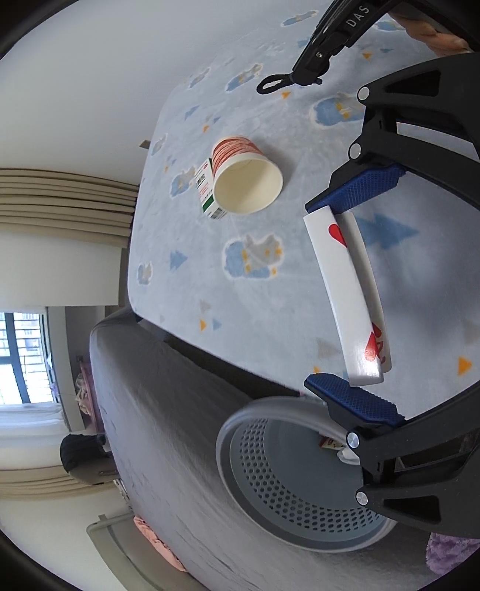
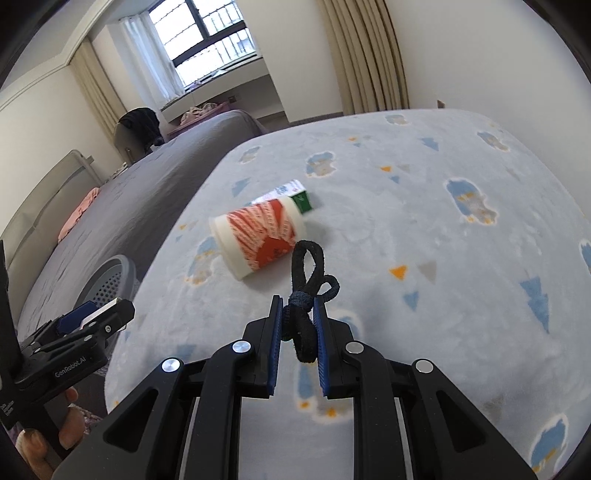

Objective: Collect trash
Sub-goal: 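Carry the card and hair tie over the grey basket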

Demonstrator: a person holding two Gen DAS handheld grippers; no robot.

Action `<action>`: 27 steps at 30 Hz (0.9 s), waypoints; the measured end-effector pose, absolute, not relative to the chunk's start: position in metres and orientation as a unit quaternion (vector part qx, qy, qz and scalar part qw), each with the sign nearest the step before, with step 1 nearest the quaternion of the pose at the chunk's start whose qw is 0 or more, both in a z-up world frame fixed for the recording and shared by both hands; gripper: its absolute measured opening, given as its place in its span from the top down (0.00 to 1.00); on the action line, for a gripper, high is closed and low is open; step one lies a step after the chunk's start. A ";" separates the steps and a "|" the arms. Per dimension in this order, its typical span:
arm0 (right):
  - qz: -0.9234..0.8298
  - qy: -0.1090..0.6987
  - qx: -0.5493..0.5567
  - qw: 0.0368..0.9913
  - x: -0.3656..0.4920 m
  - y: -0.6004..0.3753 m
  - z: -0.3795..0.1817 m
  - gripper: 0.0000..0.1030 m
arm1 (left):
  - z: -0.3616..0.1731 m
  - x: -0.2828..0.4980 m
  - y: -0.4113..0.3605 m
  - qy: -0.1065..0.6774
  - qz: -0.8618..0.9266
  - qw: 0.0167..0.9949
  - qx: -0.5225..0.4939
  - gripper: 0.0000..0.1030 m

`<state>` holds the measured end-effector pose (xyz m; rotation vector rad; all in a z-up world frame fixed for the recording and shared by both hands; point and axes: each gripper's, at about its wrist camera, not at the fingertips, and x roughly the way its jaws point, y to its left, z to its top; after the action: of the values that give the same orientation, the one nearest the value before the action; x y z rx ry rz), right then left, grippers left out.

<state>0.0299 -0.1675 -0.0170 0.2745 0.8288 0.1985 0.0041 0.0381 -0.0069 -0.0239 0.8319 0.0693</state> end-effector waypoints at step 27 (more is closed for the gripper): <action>0.261 0.415 0.049 0.870 0.076 0.064 0.004 0.84 | 0.002 -0.014 0.221 0.384 0.132 0.913 -0.027 0.18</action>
<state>0.0764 0.0637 0.0038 0.1021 0.8676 0.5468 -0.0137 0.2212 0.0024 -0.0558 0.7912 0.2729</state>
